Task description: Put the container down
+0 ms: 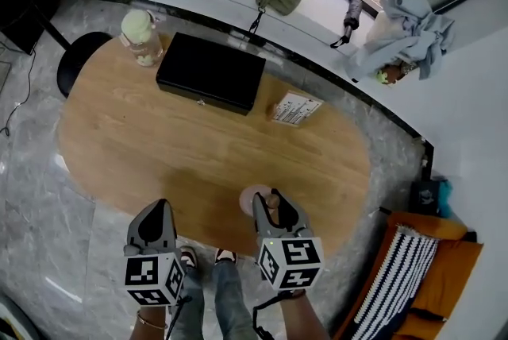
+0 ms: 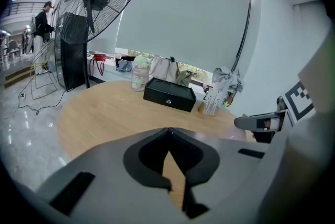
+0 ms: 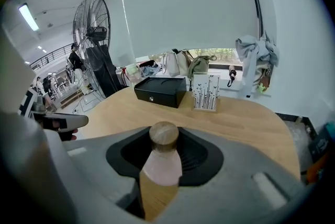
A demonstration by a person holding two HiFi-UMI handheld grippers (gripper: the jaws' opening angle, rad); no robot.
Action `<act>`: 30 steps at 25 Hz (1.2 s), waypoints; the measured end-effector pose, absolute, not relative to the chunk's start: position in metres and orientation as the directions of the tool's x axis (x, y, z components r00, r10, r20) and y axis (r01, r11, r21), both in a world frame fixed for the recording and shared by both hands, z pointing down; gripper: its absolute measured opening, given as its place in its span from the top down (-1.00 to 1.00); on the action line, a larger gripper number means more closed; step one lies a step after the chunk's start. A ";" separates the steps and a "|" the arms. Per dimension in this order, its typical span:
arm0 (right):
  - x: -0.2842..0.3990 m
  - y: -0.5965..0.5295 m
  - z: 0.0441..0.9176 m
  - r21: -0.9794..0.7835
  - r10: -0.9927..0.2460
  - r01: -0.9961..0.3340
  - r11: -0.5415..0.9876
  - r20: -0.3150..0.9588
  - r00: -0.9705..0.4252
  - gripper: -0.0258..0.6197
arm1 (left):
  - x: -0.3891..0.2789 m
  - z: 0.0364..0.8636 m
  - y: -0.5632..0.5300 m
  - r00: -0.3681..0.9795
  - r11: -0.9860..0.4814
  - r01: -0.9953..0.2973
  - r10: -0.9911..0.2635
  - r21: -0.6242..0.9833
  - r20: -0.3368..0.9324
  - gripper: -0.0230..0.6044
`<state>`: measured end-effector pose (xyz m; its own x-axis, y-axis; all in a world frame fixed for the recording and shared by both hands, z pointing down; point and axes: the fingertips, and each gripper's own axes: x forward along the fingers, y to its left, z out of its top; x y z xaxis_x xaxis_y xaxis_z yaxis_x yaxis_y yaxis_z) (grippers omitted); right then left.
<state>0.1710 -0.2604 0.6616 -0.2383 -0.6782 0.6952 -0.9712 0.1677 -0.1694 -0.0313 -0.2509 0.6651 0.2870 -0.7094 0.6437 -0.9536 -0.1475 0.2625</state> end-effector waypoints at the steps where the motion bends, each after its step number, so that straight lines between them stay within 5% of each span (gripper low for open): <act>1: 0.172 -0.264 0.662 -0.165 -0.678 -0.971 0.170 0.695 -0.237 0.48 | -0.033 0.666 -0.252 0.282 -0.139 -0.954 -0.711 0.265 0.644 0.95; 30: 0.170 -0.364 0.694 -0.120 -0.641 -0.966 0.229 0.728 -0.243 0.48 | -0.067 0.711 -0.259 0.171 0.052 -0.956 -0.702 0.289 0.692 0.95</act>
